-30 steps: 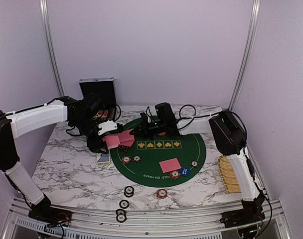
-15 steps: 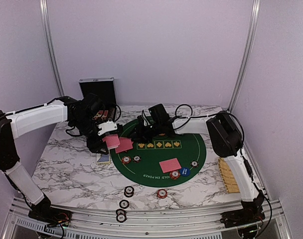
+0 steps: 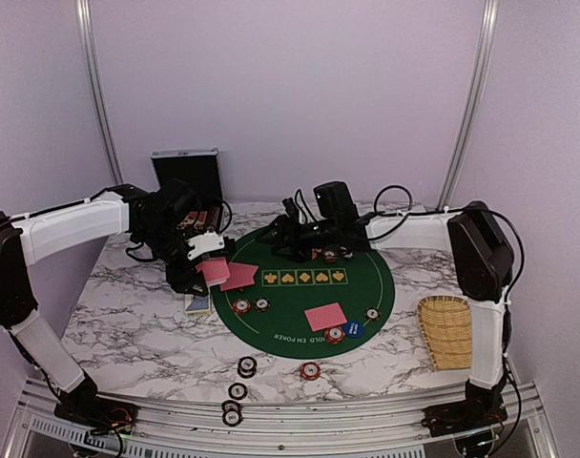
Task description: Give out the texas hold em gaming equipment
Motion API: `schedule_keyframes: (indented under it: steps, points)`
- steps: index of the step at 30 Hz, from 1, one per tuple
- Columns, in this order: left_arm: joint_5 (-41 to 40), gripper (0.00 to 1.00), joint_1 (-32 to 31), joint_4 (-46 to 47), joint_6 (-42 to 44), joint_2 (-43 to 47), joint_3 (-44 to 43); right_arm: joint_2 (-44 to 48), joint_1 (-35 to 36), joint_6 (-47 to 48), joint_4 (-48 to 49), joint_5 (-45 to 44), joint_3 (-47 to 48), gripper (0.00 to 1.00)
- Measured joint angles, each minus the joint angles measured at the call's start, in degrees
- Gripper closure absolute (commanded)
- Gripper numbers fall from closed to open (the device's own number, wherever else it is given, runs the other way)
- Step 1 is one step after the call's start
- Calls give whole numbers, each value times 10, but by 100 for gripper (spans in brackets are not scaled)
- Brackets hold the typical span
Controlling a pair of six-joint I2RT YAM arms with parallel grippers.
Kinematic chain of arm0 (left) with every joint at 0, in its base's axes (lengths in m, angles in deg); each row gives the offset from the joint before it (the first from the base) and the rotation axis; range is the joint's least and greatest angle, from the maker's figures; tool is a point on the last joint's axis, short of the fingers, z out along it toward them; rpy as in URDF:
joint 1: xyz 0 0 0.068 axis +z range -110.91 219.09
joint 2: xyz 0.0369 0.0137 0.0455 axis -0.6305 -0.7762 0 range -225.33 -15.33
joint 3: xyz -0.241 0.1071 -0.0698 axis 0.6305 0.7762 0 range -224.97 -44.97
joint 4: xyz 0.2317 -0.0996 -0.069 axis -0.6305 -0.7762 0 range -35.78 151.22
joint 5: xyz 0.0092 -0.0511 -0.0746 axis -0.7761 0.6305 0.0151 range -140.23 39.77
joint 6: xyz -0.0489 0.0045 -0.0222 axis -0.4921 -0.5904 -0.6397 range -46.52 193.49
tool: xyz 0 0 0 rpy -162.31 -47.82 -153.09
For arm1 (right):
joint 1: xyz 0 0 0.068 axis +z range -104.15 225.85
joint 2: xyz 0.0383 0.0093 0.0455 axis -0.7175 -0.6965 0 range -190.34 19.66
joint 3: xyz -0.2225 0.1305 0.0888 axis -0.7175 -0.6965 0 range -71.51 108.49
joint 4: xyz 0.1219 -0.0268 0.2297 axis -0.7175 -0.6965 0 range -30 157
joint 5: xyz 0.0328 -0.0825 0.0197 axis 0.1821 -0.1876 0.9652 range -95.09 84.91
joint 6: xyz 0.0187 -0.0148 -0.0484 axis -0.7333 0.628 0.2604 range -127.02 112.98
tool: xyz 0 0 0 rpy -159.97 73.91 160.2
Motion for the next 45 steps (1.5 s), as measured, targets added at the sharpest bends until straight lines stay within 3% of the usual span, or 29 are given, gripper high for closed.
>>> schedule_keyframes:
  steps: [7,16,45]
  points:
    - [1,100,0,-1,-2,-3,-5,18,20,-71,122,62,-75,26]
    - [9,100,-1,-2,-4,-8,-17,4,55,-126,200,100,-76,26]
    - [15,100,-5,-2,-6,-8,-17,-141,92,-192,239,132,64,27]
